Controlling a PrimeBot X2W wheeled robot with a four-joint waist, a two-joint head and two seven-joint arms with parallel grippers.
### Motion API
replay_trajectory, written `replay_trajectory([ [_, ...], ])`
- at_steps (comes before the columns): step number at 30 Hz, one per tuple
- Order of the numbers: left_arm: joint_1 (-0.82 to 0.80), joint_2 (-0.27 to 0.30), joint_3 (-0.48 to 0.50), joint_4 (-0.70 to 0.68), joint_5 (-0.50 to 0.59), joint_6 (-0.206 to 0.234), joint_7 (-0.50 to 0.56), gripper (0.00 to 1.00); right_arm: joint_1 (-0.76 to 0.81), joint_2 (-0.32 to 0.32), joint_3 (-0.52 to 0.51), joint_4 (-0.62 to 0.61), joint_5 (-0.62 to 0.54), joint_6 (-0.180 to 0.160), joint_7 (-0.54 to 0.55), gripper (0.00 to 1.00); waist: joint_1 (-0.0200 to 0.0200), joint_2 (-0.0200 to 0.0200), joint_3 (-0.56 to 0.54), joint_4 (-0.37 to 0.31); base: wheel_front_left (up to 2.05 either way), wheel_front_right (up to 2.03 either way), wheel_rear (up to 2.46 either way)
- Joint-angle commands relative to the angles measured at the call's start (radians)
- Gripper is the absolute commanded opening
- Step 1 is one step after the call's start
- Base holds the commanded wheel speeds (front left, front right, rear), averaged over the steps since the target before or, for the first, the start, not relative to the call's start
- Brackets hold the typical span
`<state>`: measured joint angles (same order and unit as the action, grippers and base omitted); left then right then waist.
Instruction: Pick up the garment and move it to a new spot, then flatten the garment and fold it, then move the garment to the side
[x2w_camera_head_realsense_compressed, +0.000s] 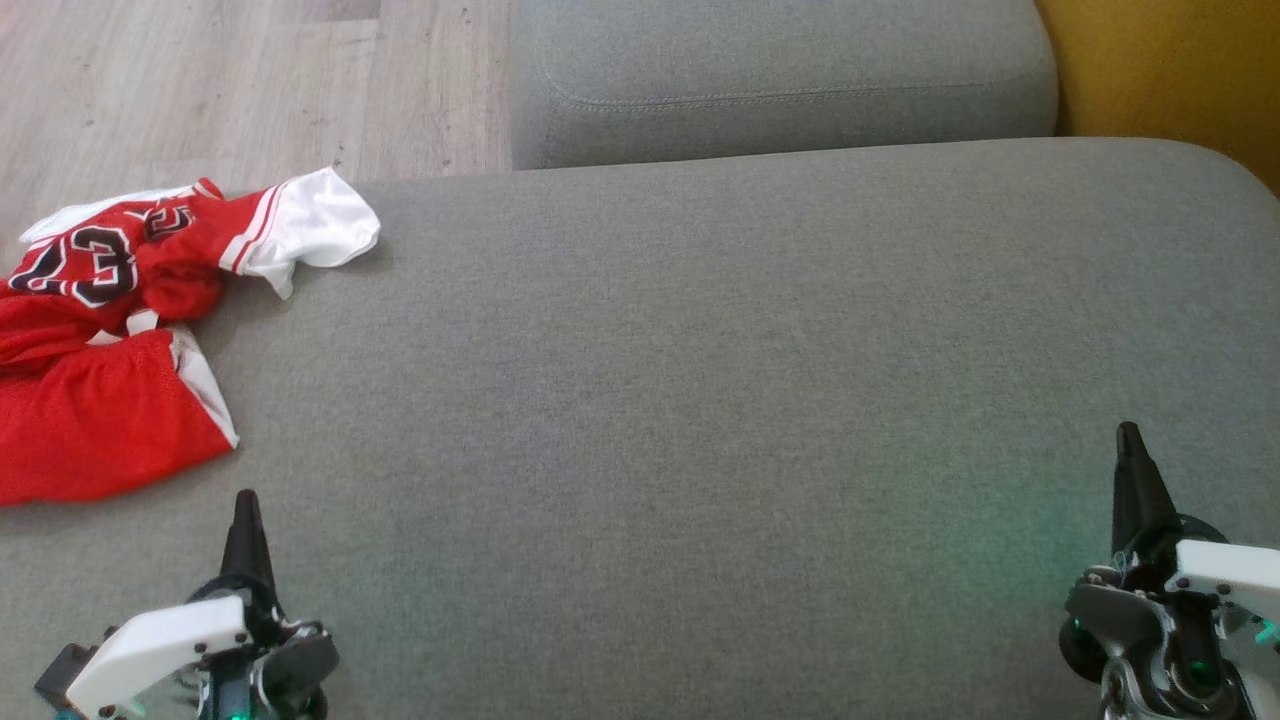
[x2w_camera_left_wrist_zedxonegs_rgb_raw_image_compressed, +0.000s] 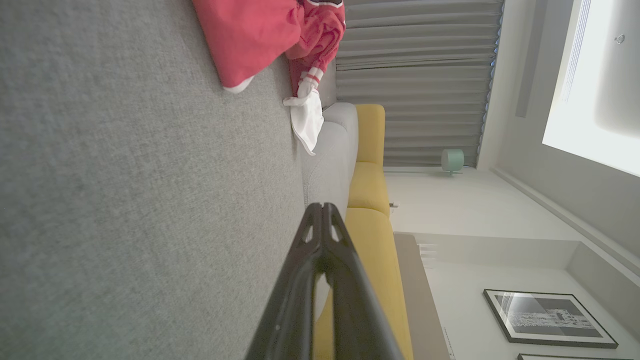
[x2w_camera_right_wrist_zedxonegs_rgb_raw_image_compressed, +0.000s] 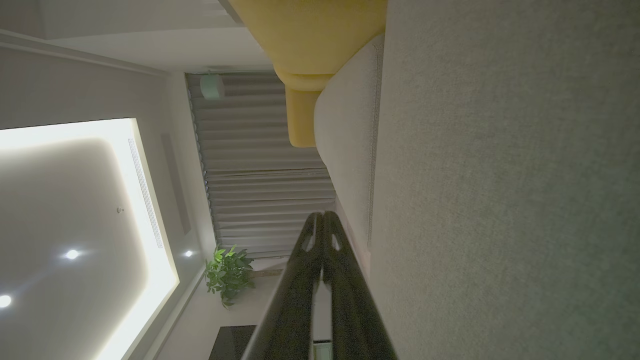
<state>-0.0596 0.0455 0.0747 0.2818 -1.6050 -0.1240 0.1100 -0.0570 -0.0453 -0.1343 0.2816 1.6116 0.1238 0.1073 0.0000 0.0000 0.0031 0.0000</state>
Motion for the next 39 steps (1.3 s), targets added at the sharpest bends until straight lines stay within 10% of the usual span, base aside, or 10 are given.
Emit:
replay_trajectory([
  [1, -0.048, 0.005, 0.039, -0.037, -0.004, -0.007, 0.003, 0.00, -0.051, -0.005, 0.021, -0.037, -0.003, 0.007, 0.006, 0.00, 0.0000, 0.0000, 0.000, 0.000, 0.00, 0.00, 0.00],
  [3, -0.048, 0.005, 0.039, -0.037, -0.004, -0.007, 0.003, 0.00, -0.051, -0.005, 0.021, -0.037, -0.003, 0.007, 0.006, 0.00, 0.0000, 0.0000, 0.000, 0.000, 0.00, 0.00, 0.00],
  [4, 0.000, 0.000, 0.000, 0.001, 0.000, 0.000, 0.000, 1.00, 0.000, 0.000, 0.000, 0.001, 0.000, 0.000, 0.000, 1.00, 0.0000, 0.0000, 0.000, 0.000, 0.00, 0.00, 0.00],
  [39, 0.036, 0.000, -0.080, -0.109, 0.282, 0.029, -0.098, 1.00, 0.035, 0.000, 0.068, -0.075, -0.322, 0.001, -0.097, 1.00, 0.0000, 0.0000, 0.000, 0.011, 0.00, 0.00, 0.00],
])
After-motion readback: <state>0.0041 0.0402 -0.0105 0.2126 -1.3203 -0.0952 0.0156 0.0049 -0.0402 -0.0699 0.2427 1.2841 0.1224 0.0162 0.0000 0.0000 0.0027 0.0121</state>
